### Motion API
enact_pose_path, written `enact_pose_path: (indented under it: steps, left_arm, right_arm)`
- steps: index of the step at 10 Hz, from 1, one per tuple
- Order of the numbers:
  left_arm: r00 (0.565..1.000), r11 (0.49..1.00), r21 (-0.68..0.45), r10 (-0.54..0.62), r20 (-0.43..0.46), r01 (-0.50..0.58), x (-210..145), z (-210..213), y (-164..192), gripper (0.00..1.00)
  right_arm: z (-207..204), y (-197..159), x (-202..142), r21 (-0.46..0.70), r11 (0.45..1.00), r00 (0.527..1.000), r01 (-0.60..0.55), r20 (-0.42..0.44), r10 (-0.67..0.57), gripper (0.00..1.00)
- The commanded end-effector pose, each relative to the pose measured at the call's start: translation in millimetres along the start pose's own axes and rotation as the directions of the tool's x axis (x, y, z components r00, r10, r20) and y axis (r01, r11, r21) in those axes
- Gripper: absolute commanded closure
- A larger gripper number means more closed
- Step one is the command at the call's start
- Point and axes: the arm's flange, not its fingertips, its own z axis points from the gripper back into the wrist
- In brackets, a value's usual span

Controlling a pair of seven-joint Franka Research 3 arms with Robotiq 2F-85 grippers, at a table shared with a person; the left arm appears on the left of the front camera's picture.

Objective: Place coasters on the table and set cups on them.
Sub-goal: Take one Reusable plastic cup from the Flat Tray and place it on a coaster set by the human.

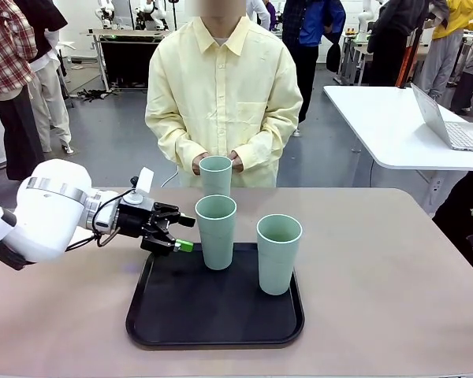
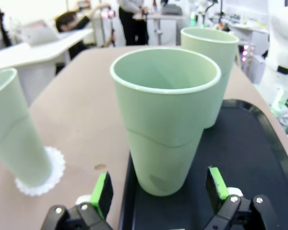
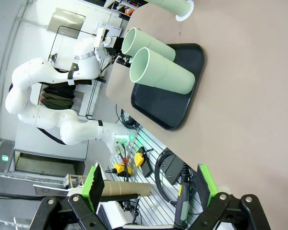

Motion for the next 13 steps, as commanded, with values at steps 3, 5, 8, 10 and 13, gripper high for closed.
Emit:
enact_pose_path:
  steps: [3, 5, 8, 10, 13]
  left_arm:
    - [0.999, 0.998, -0.040, 0.040, 0.030, -0.039, -1.8, -19.2, 4.2, 0.00]
    - [0.999, 0.998, -0.047, 0.033, 0.030, -0.032, 0.1, -26.8, 2.7, 0.00]
    - [1.000, 0.998, -0.054, 0.013, 0.026, -0.012, 2.9, -40.5, 1.4, 0.00]
    - [1.000, 0.998, -0.061, 0.011, 0.026, -0.009, 2.7, -47.9, 1.9, 0.00]
    - [0.999, 0.997, -0.080, 0.008, 0.034, -0.005, 3.6, -60.9, 5.4, 0.00]
  right_arm:
    - [-0.6, -0.9, 3.0, 0.026, 1.000, 1.000, -0.017, 0.018, 0.016, 0.00]
    - [-0.6, -0.9, 3.0, 0.026, 1.000, 1.000, -0.017, 0.018, 0.016, 0.00]
    - [-0.6, -0.9, 3.0, 0.026, 1.000, 1.000, -0.017, 0.018, 0.016, 0.00]
    - [-0.6, -0.9, 3.0, 0.026, 1.000, 1.000, -0.017, 0.018, 0.016, 0.00]
    - [-0.6, -0.9, 3.0, 0.026, 1.000, 1.000, -0.017, 0.018, 0.016, 0.00]
